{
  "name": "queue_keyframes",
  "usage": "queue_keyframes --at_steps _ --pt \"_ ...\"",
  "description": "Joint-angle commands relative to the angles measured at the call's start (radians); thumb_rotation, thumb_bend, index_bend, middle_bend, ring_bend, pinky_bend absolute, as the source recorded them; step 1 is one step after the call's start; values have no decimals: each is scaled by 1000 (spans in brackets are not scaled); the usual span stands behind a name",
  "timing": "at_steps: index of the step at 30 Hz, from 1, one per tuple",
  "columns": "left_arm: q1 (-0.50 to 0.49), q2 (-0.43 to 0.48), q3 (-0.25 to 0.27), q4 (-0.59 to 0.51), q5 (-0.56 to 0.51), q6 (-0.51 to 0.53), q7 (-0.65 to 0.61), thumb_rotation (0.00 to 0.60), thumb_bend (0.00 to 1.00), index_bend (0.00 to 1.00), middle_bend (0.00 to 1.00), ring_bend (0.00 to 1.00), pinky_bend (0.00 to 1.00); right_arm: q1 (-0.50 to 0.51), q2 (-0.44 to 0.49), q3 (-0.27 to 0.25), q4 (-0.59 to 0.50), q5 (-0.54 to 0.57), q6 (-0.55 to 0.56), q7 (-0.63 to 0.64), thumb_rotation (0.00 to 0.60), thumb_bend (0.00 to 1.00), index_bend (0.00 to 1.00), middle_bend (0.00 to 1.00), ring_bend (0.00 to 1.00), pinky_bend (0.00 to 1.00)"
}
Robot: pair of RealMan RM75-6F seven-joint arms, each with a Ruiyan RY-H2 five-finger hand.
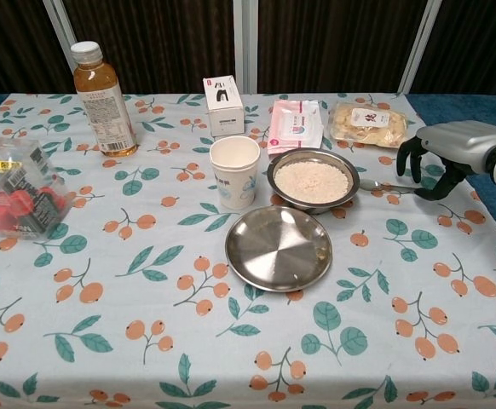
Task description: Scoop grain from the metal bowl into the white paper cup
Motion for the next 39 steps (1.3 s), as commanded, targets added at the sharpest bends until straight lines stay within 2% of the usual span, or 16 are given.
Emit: queue_keyframes --at_steps 1,16,33,39 --pt "0 0 0 1 -1 0 -1 600 60 188 118 59 35 8 -13 -2 19 5 -6 12 600 268 409 469 117 7" --pt "1 -10 0 20 -7 -6 -15 600 60 188 118 60 34 25 -42 -17 62 7 -6 22 600 272 453 513 149 9" --pt "3 -19 0 38 -11 -9 -25 600 60 188 118 60 34 32 -58 -28 87 14 -14 32 600 326 512 551 181 11" --pt "6 -17 0 37 -14 -7 -24 600 60 188 118 59 34 31 -30 -34 58 -19 11 40 600 327 531 567 196 13"
